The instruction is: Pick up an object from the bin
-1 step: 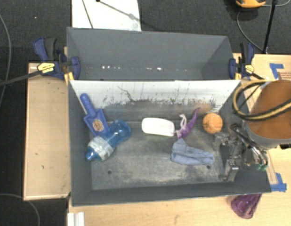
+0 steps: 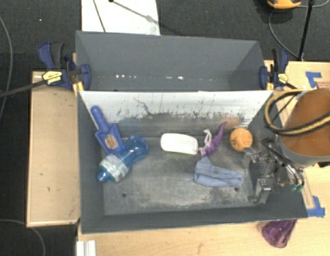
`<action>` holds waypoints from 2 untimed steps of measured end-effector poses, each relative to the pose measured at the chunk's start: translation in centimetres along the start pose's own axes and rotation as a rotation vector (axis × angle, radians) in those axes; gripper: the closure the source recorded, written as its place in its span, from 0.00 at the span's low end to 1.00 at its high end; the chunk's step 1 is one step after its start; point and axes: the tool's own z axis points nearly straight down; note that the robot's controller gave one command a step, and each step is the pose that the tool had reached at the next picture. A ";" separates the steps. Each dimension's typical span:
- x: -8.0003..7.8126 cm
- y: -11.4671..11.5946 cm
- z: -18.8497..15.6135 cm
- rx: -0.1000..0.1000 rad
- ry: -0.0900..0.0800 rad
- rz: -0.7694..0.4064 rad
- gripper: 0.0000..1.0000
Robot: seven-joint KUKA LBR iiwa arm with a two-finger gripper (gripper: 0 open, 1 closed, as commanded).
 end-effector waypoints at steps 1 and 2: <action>-0.7 3.2 4.6 -0.001 0.000 0.113 0.00; -1.0 5.3 4.9 -0.001 0.005 0.143 0.00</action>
Offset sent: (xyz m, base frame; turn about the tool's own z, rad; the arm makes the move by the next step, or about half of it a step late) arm 0.0147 0.0653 -0.0204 0.1421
